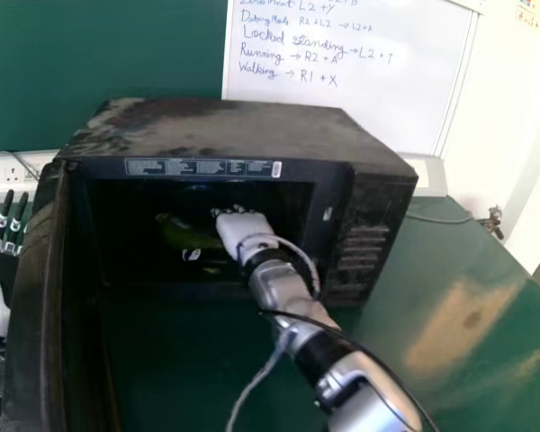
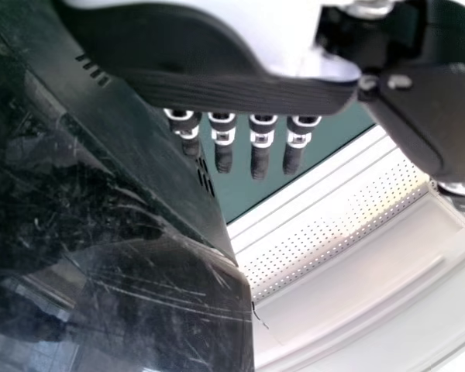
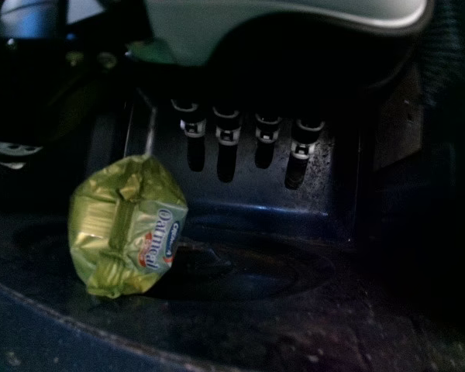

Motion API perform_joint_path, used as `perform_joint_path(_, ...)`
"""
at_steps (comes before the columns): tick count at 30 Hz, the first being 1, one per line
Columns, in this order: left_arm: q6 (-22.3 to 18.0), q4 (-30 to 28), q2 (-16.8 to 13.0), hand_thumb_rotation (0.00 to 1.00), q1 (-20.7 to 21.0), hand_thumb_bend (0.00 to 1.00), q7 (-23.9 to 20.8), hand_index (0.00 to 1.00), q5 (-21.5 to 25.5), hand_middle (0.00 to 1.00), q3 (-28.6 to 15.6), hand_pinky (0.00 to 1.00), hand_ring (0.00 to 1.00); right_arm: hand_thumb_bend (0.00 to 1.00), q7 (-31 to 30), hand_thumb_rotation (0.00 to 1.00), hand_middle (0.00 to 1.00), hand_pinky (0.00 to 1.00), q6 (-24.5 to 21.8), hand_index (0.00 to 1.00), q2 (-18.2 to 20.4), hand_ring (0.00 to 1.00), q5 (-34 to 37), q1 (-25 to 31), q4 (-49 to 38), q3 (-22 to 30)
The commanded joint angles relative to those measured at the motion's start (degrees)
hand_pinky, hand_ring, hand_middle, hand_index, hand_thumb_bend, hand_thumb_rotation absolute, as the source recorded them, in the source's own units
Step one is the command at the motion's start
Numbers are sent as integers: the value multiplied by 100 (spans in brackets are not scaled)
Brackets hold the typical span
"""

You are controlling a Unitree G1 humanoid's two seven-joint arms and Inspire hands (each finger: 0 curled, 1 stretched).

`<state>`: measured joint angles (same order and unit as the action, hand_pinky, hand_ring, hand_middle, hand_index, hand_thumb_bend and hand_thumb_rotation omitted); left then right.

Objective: Put biscuit inside oven

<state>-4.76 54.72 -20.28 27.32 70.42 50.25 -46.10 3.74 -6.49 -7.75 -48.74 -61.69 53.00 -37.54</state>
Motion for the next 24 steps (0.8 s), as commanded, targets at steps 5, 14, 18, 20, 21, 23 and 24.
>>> perform_joint_path(5,106,339,296,57,-363,33,16,80,-28,38,14,0,10,100,-161,80,94,88,-37,96,-443,91,26,703,-1174,158)
perform_joint_path(14,148,360,268,52,-349,34,27,79,-36,37,9,0,11,100,-189,80,93,92,130,96,-995,92,102,1864,-2819,575)
perform_joint_path(18,148,396,247,53,-338,34,7,79,-43,39,3,0,11,100,212,78,91,88,435,95,-1161,89,141,2385,-3307,817)
perform_joint_path(20,187,384,250,52,-336,35,-27,78,-33,39,1,0,11,100,487,75,91,87,706,95,-1229,89,202,2625,-3464,948)
perform_joint_path(21,179,368,258,51,-338,35,-37,79,-33,39,0,0,11,100,629,74,91,86,858,95,-1267,88,221,2732,-3522,1002)
perform_joint_path(23,160,374,257,52,-336,33,-1,79,-36,38,0,0,10,100,919,74,89,85,1201,94,-1350,88,271,2924,-3595,1101)
perform_joint_path(24,169,379,251,53,-338,33,0,79,-38,38,1,0,10,100,1054,75,89,86,1399,94,-1383,88,324,3009,-3604,1159)
